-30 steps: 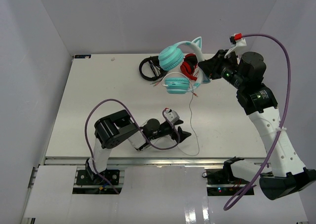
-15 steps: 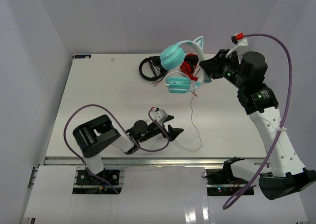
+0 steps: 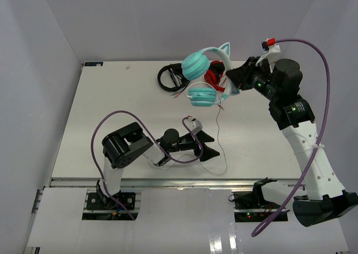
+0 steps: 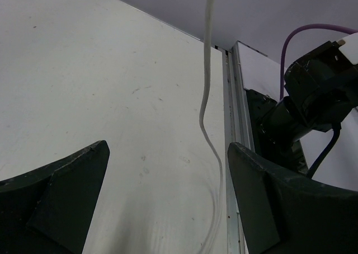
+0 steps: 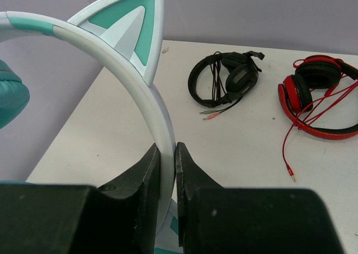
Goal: Wrap the headphones
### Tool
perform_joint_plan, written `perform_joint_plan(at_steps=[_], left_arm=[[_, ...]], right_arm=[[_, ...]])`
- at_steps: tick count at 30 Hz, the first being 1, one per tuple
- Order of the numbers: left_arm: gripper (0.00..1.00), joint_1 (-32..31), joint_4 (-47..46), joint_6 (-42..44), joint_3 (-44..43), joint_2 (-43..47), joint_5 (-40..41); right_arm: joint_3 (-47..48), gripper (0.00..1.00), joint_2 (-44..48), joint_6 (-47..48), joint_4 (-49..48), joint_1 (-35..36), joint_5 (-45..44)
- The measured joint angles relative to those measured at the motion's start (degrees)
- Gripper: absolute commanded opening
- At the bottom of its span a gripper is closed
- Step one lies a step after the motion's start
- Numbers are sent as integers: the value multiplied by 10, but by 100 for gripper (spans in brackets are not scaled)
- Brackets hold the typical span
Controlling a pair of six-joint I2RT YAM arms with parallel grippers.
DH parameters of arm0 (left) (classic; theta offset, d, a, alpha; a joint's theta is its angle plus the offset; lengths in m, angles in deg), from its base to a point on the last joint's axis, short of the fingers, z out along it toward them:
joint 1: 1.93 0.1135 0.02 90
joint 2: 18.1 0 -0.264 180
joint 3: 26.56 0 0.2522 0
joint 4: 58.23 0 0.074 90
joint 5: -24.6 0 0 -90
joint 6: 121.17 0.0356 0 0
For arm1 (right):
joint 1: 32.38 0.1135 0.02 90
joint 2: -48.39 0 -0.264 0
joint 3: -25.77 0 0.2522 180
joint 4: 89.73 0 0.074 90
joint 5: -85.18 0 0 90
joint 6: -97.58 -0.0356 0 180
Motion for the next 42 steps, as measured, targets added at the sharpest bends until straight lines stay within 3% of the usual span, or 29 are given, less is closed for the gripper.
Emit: perform_joint_plan(at_steps=[4, 9, 13, 17, 21, 30, 34, 38, 42], left_arm=[[97, -8, 1, -24, -43, -29, -26], [88, -24, -1, -54, -94, -62, -50], [55, -36, 0, -69, -113, -85, -62], [32, -42, 0, -66, -110, -87, -47], [0, -41, -1, -59, -91, -87, -19], [0, -24, 1, -56, -41, -54, 5], [0, 32, 26, -42, 43, 44, -7], [0, 153, 157, 1, 49, 203, -33], [0, 245, 371, 82, -63, 297, -67]], right_arm=[[-1, 8, 0, 0, 0, -1, 1], [-2, 8, 0, -1, 0, -1, 3], [-2, 8, 0, 0, 0, -1, 3], [-2, 8, 0, 0, 0, -2, 4], [-2, 8, 0, 0, 0, -6, 8], [-23, 8, 23, 30, 2, -12, 36], [-33, 8, 43, 129, 19, -15, 114], [-45, 8, 82, 280, 85, -14, 209], [-69, 8, 119, 412, 143, -12, 235]])
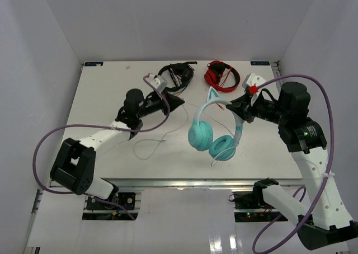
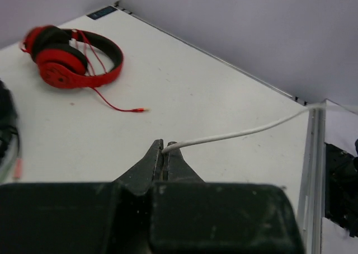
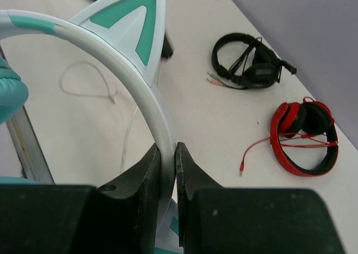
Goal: Wrap the headphones
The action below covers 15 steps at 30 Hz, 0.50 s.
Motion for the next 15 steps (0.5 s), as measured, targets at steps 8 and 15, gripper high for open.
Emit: perform_joint_plan(at_steps=[8, 15], left_arm=[[0, 34, 410, 116, -283, 28, -67], [0, -8, 554, 73, -301, 50, -136]], right_arm=[[-135, 8, 10, 93, 5, 34, -135], [-197, 8, -26, 23, -102, 75, -321]])
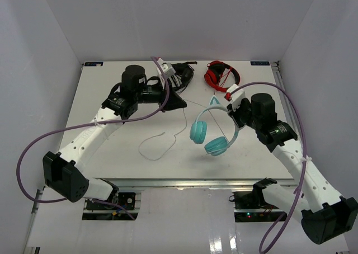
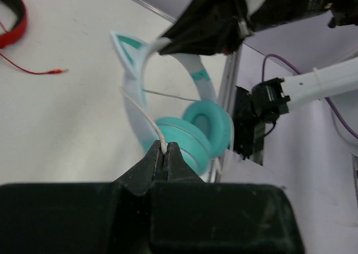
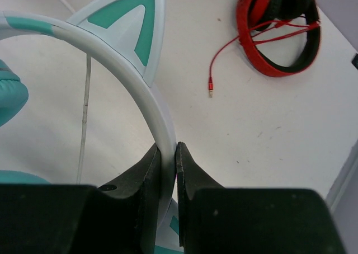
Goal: Wrap the headphones
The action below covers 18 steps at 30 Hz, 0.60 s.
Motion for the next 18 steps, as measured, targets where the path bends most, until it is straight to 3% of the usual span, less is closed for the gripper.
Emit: perform_joint_plan(at_steps=[8, 13, 16, 18], left_arm=[[9, -87, 9, -107, -4, -16, 19], [14, -117, -43, -194, -12, -57, 72], [26, -135, -72, -227, 2, -65, 123], [47, -147, -95, -241, 22, -65, 156]], right_arm=[[-1, 8, -84, -52, -160, 90, -243], [5, 8, -131, -96, -213, 107, -328], [29, 8, -150, -137, -207, 103, -342], [55, 8, -156, -170, -193, 94, -335]])
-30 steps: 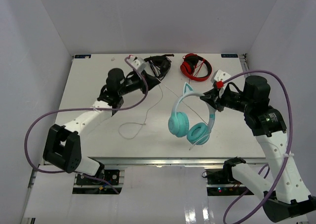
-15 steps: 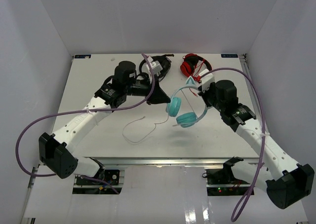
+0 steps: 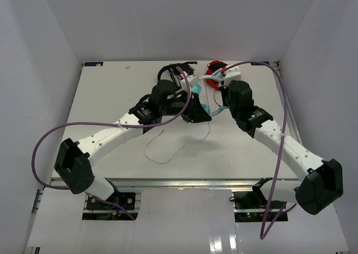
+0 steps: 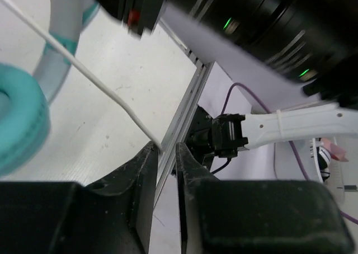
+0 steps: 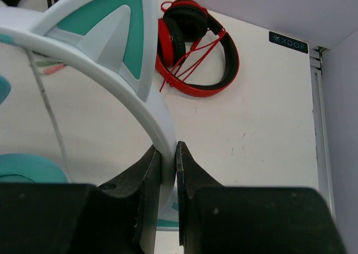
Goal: Wrap the headphones
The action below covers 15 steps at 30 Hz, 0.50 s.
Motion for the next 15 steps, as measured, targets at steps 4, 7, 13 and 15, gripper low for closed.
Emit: perform_joint_plan(at_steps=[4, 7, 13, 15], left_arm=[[65, -27, -26, -8, 45, 5, 51], [78, -42, -36, 3, 62, 6, 77], [89, -91, -66, 90, 125, 62, 116], [94, -111, -75, 119, 164, 120, 121]], right_arm=[[45, 8, 2, -66, 22, -32, 31], [65, 8, 16, -111, 47, -59, 75], [76, 8, 50, -167, 98, -104, 165], [76, 8, 66, -181, 112, -120, 195]])
